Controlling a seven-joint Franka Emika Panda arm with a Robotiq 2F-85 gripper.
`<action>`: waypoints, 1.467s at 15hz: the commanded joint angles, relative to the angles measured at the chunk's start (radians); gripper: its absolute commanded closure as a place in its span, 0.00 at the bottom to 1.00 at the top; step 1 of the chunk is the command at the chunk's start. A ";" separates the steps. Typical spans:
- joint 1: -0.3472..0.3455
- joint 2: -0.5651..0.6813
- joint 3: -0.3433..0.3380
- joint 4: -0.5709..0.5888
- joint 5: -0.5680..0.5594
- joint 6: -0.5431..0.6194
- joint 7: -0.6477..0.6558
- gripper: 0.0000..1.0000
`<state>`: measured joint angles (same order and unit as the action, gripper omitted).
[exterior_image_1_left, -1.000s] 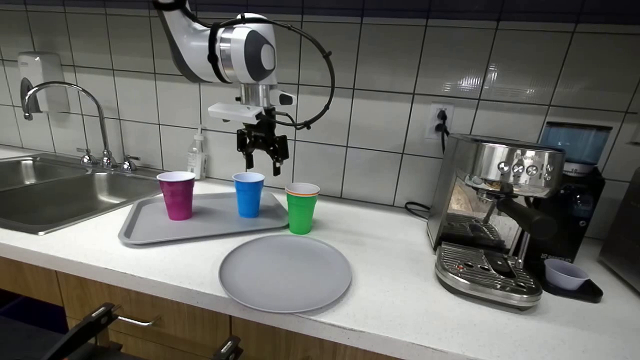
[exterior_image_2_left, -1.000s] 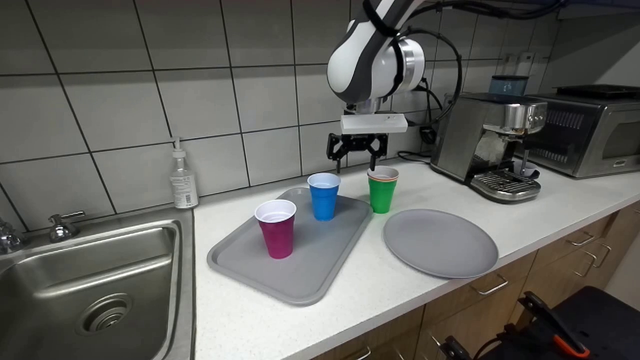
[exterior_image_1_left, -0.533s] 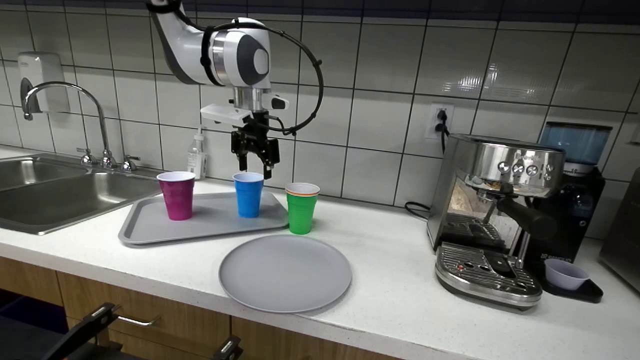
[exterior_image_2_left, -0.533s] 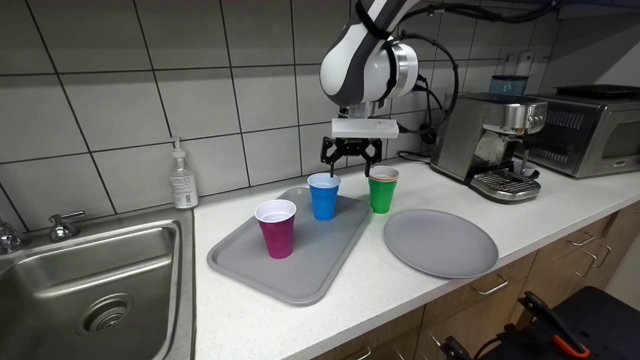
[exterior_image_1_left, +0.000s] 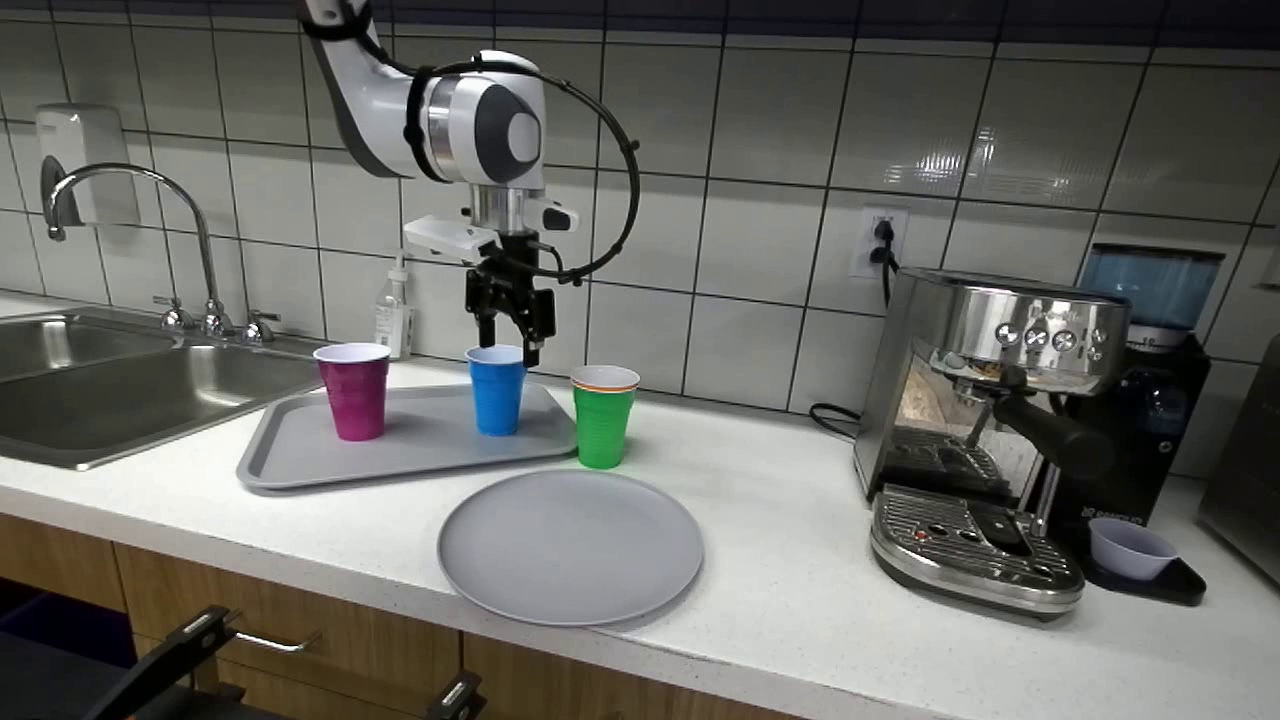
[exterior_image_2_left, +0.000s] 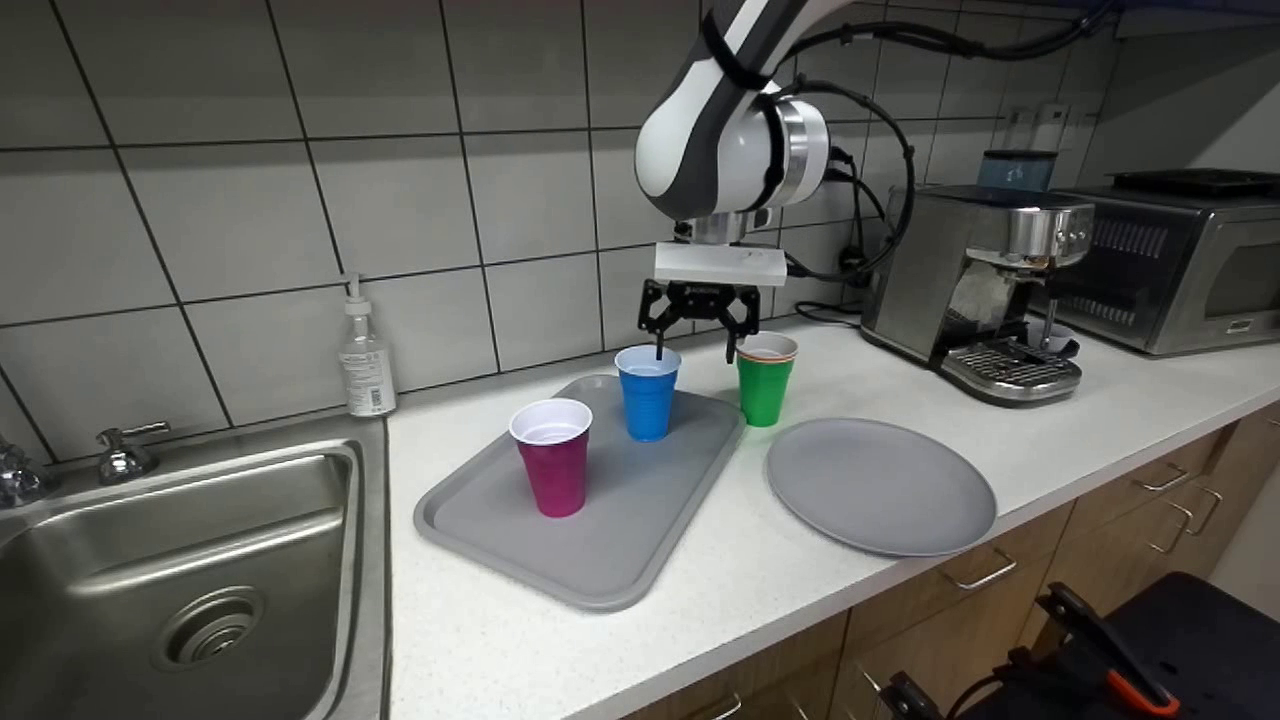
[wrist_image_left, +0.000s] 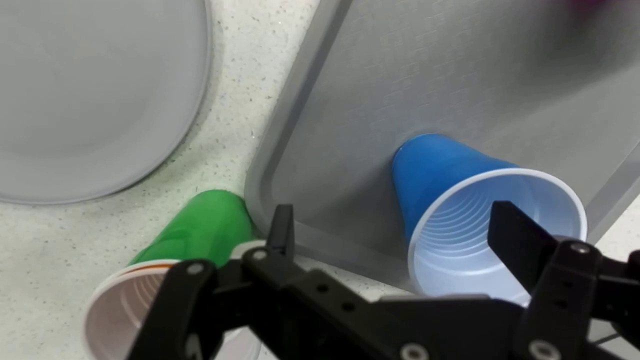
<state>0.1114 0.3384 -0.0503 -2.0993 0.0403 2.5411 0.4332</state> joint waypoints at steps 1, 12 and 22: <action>0.000 0.032 0.003 0.054 0.021 -0.018 0.032 0.00; 0.028 0.131 -0.006 0.150 0.014 -0.035 0.082 0.00; 0.033 0.133 -0.011 0.148 0.011 -0.025 0.078 0.90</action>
<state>0.1343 0.4679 -0.0523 -1.9733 0.0467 2.5392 0.4932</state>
